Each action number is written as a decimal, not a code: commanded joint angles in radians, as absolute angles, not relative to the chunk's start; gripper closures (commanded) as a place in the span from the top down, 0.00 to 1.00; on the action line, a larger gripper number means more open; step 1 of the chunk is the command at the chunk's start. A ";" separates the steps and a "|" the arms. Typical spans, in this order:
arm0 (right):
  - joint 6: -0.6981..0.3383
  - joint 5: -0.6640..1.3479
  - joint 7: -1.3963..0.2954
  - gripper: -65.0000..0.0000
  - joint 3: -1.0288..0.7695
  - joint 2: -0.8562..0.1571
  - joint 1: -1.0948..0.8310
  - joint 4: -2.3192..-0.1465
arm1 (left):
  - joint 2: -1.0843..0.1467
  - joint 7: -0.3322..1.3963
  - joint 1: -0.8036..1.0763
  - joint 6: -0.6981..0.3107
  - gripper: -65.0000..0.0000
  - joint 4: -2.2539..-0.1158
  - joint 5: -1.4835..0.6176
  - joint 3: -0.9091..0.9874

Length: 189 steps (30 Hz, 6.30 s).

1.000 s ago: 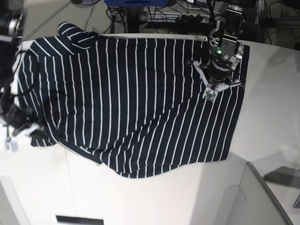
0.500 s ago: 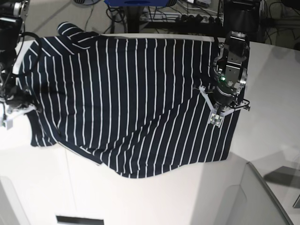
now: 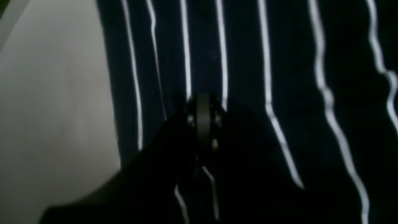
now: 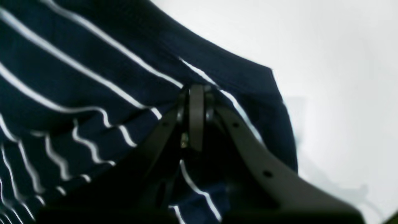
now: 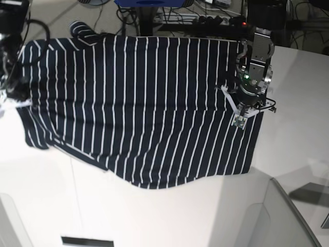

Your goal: Layout the t-shirt on the table in an organized manner, then fold the t-shirt properly

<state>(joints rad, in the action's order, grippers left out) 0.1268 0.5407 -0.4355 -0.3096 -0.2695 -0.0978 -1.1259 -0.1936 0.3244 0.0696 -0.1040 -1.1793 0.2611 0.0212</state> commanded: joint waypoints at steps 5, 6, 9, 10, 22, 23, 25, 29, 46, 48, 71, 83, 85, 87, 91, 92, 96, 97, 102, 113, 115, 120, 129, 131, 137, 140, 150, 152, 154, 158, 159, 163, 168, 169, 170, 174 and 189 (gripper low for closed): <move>0.165 0.527 -0.469 0.00 -0.406 -0.188 -0.208 -1.294 | -0.216 0.374 0.113 -0.104 0.00 -1.213 0.260 0.024; 0.165 0.527 -0.483 0.00 -0.404 -0.180 -0.220 -1.322 | -0.219 0.374 0.125 -0.104 0.00 -1.227 0.260 0.024; 0.165 0.527 -0.535 0.00 -0.404 -0.177 -0.234 -1.406 | -0.220 0.377 0.150 -0.104 0.00 -1.283 0.260 0.025; 0.165 0.527 -0.538 0.00 -0.404 -0.177 -0.234 -1.434 | -0.220 0.378 0.151 -0.104 0.00 -1.302 0.260 0.025; -0.093 0.527 -0.641 0.49 -0.409 -0.326 0.125 -1.214 | -0.186 0.380 -0.001 -0.104 0.00 -1.317 0.271 0.024; -0.122 0.527 -0.638 0.58 -0.406 -0.340 0.154 -1.155 | -0.186 0.380 -0.021 -0.104 0.00 -1.307 0.271 0.024; -0.165 0.526 -0.636 0.71 -0.404 -0.351 0.223 -1.032 | -0.186 0.380 -0.076 -0.104 0.00 -1.254 0.269 0.024; -0.208 0.524 -0.634 0.75 -0.404 -0.378 0.286 -0.872 | -0.185 0.372 -0.197 -0.104 0.00 -1.066 0.262 0.016; -0.213 0.530 -0.667 0.52 -0.315 -0.325 0.225 -0.903 | -0.189 0.252 -0.355 -0.104 0.00 -0.722 0.271 0.018; -0.213 0.529 -0.642 0.26 -0.315 -0.326 0.226 -0.906 | -0.199 0.251 -0.346 -0.104 0.00 -0.723 0.271 0.021; -0.203 0.526 -0.529 0.01 -0.321 -0.404 0.300 -1.047 | -0.220 0.203 -0.487 -0.041 0.00 -0.588 0.262 0.022; -0.166 0.526 -0.532 0.01 -0.321 -0.380 0.213 -1.046 | -0.223 0.185 -0.456 -0.025 0.00 -0.661 0.114 0.024; -0.099 0.526 -0.532 0.02 -0.321 -0.371 0.183 -1.040 | -0.237 0.259 -0.424 -0.025 0.00 -0.753 0.081 0.015; -0.045 0.526 -0.532 0.02 -0.315 -0.361 0.174 -1.038 | -0.228 0.326 -0.372 -0.028 0.00 -0.871 0.081 0.010; 0.007 0.527 -0.581 0.08 -0.321 -0.328 0.157 -1.046 | -0.191 0.435 -0.255 -0.030 0.00 -1.096 0.082 0.007; 0.010 0.530 -0.608 0.13 -0.323 -0.328 0.157 -1.047 | -0.182 0.458 -0.231 -0.031 0.00 -1.129 0.082 0.002; 0.012 0.533 -0.662 0.44 -0.325 -0.305 0.143 -1.122 | -0.176 0.496 -0.134 -0.031 0.00 -1.213 0.081 -0.085; 0.012 0.532 -0.661 0.50 -0.340 -0.298 0.122 -1.168 | -0.176 0.496 -0.113 -0.031 0.00 -1.227 0.081 -0.099; 0.005 0.524 -0.619 0.55 -0.381 -0.282 0.131 -1.305 | -0.165 0.495 0.004 -0.031 0.00 -1.285 0.071 -0.154; -0.113 0.529 -0.615 0.24 -0.182 -0.292 0.223 -1.106 | -0.191 0.495 0.119 -0.028 0.00 -1.345 0.079 -0.156; -0.114 0.527 -0.615 0.10 -0.182 -0.268 0.200 -1.096 | -0.213 0.493 0.117 -0.028 0.00 -1.336 0.079 -0.154; -0.114 0.529 -0.616 0.03 -0.182 -0.259 0.170 -1.004 | -0.262 0.493 0.102 -0.027 0.00 -1.319 0.079 -0.153; -0.114 0.533 -0.659 0.03 -0.177 -0.189 -0.033 -1.190 | -0.308 0.492 0.041 -0.027 0.00 -1.276 0.077 -0.153; -0.114 0.533 -0.700 0.03 -0.180 -0.166 -0.059 -1.244 | -0.308 0.492 0.030 -0.027 0.00 -1.277 0.077 -0.153; -0.113 0.527 -0.746 0.04 -0.194 -0.165 -0.081 -1.475 | -0.308 0.501 0.005 -0.027 0.00 -1.353 0.070 -0.151; -0.113 0.526 -0.783 0.04 -0.282 -0.166 -0.042 -1.563 | -0.295 0.503 0.022 -0.028 0.00 -1.425 0.070 -0.091; -0.122 0.526 -0.676 0.47 -0.162 -0.326 0.383 -1.035 | -0.127 0.493 0.177 -0.030 0.00 -1.578 0.070 -0.143; -0.122 0.526 -0.565 0.58 -0.074 -0.341 0.432 -0.918 | -0.068 0.492 0.183 -0.030 0.00 -1.577 0.070 -0.188; -0.122 0.526 -0.484 0.63 0.010 -0.343 0.467 -0.831 | -0.025 0.492 0.174 -0.028 0.00 -1.575 0.076 -0.236; -0.122 0.526 -0.384 0.67 0.142 -0.326 0.542 -0.638 | 0.015 0.492 0.117 -0.025 0.00 -1.501 0.081 -0.315; -0.122 0.526 -0.344 0.67 0.168 -0.312 0.559 -0.579 | 0.016 0.492 0.102 -0.024 0.00 -1.468 0.081 -0.326; -0.122 0.526 -0.196 0.67 0.255 -0.295 0.590 -0.427 | 0.012 0.493 0.097 -0.024 0.00 -1.392 0.081 -0.334; -0.120 0.526 -0.136 0.67 0.326 -0.271 0.596 -0.381 | -0.035 0.493 0.157 -0.024 0.00 -1.392 0.081 -0.334; -0.120 0.526 -0.136 0.67 0.326 -0.268 0.596 -0.381 | -0.047 0.493 0.166 -0.024 0.00 -1.392 0.081 -0.331; -0.120 0.526 -0.136 0.67 0.326 -0.266 0.596 -0.381 | -0.061 0.493 0.173 -0.024 0.00 -1.391 0.081 -0.329; -0.120 0.526 -0.140 0.66 0.326 -0.239 0.596 -0.381 | -0.094 0.493 0.193 -0.024 0.00 -1.392 0.079 -0.326; -0.120 0.526 -0.091 0.02 0.323 -0.245 0.613 -0.389 | -0.139 0.493 0.193 -0.024 0.00 -1.385 0.077 -0.326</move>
<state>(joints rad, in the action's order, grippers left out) -0.1249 0.5228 -0.1196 0.3275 -0.2241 0.5709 -0.3729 -0.1291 0.4561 0.1886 -0.0338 -1.3846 0.0677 -0.3290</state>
